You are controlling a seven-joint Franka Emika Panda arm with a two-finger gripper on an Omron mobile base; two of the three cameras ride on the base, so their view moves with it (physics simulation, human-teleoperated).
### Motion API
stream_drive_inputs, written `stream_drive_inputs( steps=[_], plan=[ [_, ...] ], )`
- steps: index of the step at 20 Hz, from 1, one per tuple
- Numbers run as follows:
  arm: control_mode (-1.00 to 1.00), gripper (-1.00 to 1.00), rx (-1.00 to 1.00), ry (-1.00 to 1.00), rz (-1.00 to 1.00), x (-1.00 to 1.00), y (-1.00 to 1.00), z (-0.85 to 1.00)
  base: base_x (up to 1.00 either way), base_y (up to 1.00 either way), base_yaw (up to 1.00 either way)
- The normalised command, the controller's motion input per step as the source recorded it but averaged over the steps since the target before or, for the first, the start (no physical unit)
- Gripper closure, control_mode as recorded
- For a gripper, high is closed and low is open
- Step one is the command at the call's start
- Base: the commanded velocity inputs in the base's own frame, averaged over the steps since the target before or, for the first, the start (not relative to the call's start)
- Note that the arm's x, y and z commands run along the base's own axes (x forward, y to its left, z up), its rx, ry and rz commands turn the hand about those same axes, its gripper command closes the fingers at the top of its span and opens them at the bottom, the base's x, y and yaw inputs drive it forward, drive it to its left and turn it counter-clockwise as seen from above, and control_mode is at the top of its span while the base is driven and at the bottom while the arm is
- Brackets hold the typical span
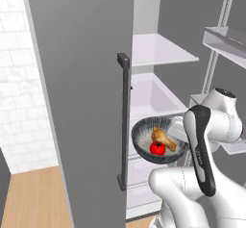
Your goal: Pick the chicken drumstick and tomato from their plates and place them in the bowl. Then put the bowl in the fridge.
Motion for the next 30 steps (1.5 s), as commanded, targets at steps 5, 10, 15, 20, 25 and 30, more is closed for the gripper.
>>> stream_drive_inputs(
  steps=[5, 10, 15, 20, 25, 30],
  plan=[
    [-1.0, 1.0, -0.04, -0.01, -0.2, -0.3, 0.0, 0.01, 0.0, 0.0, 0.0],
    [-1.0, 1.0, 0.06, 0.0, -0.17, -0.92, -0.6, 0.23, 0.0, 0.0, 0.0],
    [-1.0, 1.0, 0.02, 0.0, -0.03, -0.53, -0.67, 0.39, 0.0, 0.0, 0.0],
    [-1.0, 1.0, 0.0, -0.06, 0.0, -0.08, -0.56, 0.57, 0.0, 0.0, 0.0],
    [-1.0, 1.0, 0.0, -0.13, -0.01, 0.0, -0.44, 0.66, 0.0, 0.0, 0.0],
    [-1.0, 1.0, 0.0, -0.11, -0.02, 0.04, -0.03, 0.5, 0.0, 0.0, 0.0]
  ],
)
